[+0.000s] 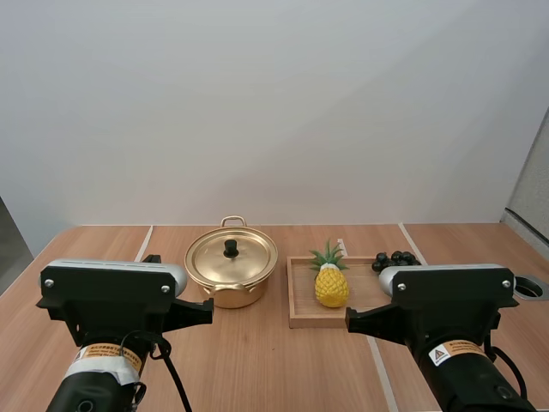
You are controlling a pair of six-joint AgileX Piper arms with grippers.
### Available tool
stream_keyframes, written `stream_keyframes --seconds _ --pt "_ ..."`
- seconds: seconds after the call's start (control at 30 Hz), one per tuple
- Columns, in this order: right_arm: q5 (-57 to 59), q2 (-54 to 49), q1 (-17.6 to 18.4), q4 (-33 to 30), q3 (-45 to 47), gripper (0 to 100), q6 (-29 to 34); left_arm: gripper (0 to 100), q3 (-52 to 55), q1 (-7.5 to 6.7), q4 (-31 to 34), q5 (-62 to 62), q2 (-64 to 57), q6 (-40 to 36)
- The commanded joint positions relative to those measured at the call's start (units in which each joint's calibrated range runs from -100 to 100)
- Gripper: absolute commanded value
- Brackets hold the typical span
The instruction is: Open the pot, put the grape inside, and close it
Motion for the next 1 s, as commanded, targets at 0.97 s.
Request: stream_keyframes --seconds 0.97 --pt "12.2 20.7 -0.2 7.7 -64.1 0 -9.7 0 -58.8 0.13 -23.2 0.1 18.5 24.4"
